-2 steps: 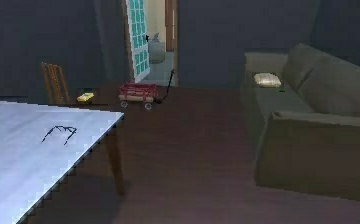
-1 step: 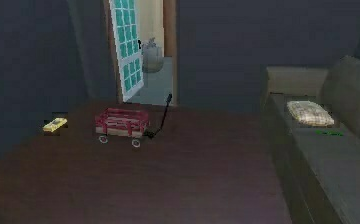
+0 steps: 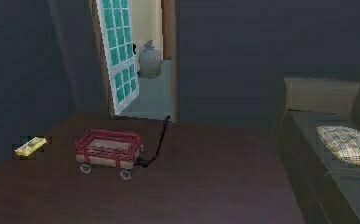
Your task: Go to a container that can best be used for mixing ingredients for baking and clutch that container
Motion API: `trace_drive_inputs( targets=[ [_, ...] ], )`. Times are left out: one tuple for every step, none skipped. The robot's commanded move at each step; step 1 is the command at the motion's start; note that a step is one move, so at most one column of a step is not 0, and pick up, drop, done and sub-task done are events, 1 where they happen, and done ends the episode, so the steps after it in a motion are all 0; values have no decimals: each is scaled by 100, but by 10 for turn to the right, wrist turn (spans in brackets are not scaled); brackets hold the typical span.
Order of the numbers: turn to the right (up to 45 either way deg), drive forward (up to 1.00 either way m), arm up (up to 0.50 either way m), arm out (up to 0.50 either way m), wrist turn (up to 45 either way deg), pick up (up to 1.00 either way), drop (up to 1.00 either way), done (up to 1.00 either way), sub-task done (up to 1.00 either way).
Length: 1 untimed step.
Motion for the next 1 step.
trace_drive_inputs(
  targets=[
    [-300,0,0,0,0,0,0,0,0]
  ],
)
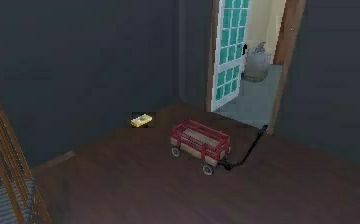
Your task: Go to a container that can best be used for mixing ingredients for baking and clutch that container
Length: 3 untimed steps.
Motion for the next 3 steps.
trace_drive_inputs(
  targets=[
    [0,100,0,0,0,0,0,0,0],
    [-360,0,0,0,0,0,0,0,0],
    [0,5,0,0,0,0,0,0,0]
  ],
)
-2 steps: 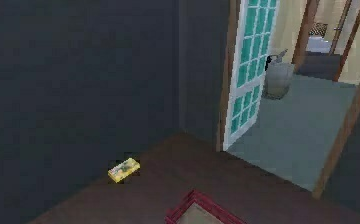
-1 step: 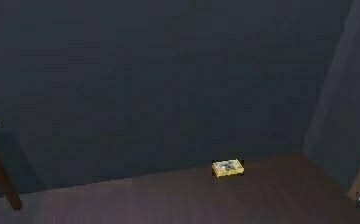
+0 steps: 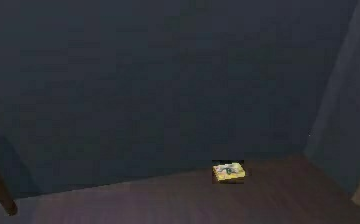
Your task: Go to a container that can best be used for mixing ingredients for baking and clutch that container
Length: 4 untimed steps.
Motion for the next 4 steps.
trace_drive_inputs(
  targets=[
    [-300,0,0,0,0,0,0,0,0],
    [0,65,0,0,0,0,0,0,0],
    [-450,0,0,0,0,0,0,0,0],
    [-450,0,0,0,0,0,0,0,0]
  ],
)
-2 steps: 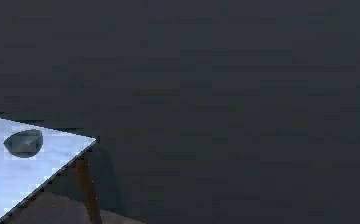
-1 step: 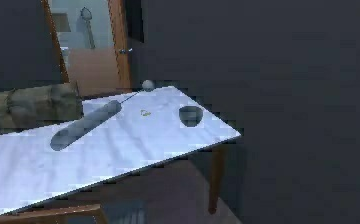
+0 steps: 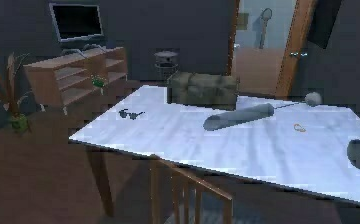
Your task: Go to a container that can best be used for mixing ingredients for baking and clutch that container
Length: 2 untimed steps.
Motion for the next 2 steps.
trace_drive_inputs(
  targets=[
    [-390,0,0,0,0,0,0,0,0],
    [450,0,0,0,0,0,0,0,0]
  ],
)
